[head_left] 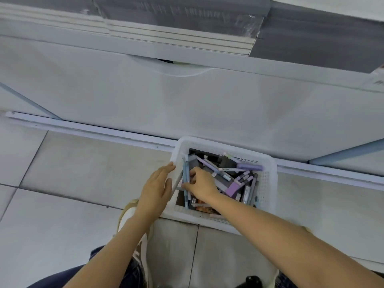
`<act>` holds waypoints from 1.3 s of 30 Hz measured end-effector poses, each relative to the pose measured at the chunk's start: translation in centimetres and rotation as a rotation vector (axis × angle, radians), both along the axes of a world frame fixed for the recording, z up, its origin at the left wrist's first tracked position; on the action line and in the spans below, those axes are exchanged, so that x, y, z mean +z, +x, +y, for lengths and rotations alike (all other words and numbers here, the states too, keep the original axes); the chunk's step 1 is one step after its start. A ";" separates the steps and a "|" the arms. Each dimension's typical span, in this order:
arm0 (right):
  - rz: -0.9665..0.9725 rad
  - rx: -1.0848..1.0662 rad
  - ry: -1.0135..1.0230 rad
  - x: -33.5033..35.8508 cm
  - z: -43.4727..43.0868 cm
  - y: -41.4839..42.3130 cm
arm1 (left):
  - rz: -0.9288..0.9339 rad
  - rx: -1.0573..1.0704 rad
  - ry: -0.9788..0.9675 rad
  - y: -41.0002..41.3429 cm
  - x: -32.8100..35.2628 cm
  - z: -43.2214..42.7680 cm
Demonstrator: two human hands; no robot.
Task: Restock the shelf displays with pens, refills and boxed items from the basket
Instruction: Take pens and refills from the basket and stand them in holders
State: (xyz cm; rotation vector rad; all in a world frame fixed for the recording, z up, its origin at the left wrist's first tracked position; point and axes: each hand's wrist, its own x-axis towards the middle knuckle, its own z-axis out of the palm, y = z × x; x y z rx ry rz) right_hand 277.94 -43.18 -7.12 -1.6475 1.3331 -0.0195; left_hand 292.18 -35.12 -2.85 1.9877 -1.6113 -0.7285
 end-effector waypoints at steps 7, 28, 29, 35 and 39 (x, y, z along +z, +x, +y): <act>-0.243 -0.053 0.130 2.5 -2.0 -1.1 | 0.078 0.158 -0.070 0.4 1.1 -1.1; -0.089 0.431 -0.490 0.3 1.9 0.8 | 0.791 0.653 0.164 1.4 1.0 -1.5; -0.129 0.459 -0.534 0.4 1.7 0.7 | 0.806 0.649 0.171 1.5 1.0 -1.5; -0.406 0.128 -0.339 3.4 -2.5 0.7 | 0.742 0.531 0.143 1.4 1.3 -1.6; -0.513 0.078 -0.052 5.5 -4.4 0.3 | 0.573 0.361 0.136 0.1 1.3 -2.4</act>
